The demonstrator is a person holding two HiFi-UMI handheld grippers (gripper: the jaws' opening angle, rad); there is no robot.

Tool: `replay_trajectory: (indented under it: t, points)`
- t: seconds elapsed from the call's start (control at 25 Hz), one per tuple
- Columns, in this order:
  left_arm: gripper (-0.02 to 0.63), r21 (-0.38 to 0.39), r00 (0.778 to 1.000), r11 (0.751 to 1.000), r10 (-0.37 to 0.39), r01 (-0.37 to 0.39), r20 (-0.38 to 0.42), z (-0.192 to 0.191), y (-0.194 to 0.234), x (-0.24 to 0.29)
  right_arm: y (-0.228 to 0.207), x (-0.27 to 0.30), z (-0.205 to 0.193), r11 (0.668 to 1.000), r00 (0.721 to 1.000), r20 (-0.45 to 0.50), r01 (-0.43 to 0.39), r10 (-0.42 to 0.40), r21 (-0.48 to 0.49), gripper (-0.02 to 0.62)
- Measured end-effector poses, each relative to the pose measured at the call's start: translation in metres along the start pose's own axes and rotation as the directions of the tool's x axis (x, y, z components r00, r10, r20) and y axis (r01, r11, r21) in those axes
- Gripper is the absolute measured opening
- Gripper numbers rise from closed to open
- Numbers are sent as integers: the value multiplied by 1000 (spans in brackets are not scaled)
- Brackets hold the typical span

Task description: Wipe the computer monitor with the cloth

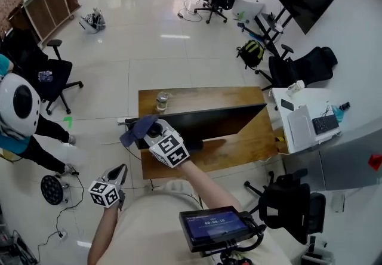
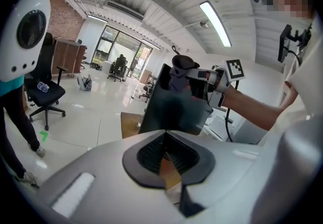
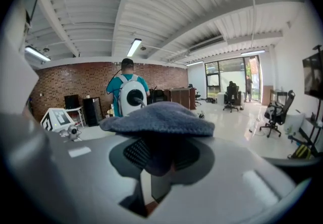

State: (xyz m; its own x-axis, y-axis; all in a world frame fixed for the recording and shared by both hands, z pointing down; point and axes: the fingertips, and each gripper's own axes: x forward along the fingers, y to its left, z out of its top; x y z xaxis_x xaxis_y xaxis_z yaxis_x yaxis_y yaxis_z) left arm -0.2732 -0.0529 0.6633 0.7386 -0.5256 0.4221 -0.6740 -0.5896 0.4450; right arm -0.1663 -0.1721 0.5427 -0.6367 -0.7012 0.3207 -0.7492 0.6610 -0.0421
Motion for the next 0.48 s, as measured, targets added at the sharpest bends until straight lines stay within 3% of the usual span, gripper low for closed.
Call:
replay_trajectory:
  t: [0.48]
  points:
    - [3,22,998,999,-40,41,-54,14,-43,56,-38,-42,-13,1000,1000,-18,-10,10,-15,89]
